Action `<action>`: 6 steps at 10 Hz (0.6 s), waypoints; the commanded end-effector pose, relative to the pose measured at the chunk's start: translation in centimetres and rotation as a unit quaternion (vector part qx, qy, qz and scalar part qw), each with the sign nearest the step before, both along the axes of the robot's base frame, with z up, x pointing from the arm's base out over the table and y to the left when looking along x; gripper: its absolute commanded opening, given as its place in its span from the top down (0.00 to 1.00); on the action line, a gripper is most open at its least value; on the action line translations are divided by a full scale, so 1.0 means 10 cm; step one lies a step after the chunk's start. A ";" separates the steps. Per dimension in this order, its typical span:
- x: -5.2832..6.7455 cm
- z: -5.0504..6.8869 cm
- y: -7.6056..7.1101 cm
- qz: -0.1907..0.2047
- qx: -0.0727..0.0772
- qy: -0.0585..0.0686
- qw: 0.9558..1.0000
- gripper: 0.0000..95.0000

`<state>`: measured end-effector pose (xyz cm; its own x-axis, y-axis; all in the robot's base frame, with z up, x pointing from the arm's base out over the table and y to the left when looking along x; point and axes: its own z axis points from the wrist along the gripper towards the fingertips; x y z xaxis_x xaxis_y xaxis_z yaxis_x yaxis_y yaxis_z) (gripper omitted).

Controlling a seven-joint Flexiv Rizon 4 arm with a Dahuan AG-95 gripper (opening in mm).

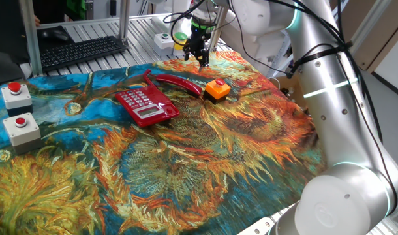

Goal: Place the handset of the telephone on the corresponding phone cradle

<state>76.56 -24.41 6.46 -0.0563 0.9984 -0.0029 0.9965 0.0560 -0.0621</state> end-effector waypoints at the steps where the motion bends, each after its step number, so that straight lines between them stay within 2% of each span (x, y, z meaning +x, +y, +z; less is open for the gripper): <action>1: -0.03 -0.03 0.02 0.004 0.000 -0.014 1.000 0.00; 3: -0.03 -0.04 0.02 0.008 -0.006 -0.022 1.000 0.00; 6: -0.04 -0.06 0.00 0.016 -0.006 -0.030 0.999 0.00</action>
<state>75.79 -24.21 5.91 -0.0913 0.9955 -0.0240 0.9958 0.0914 0.0018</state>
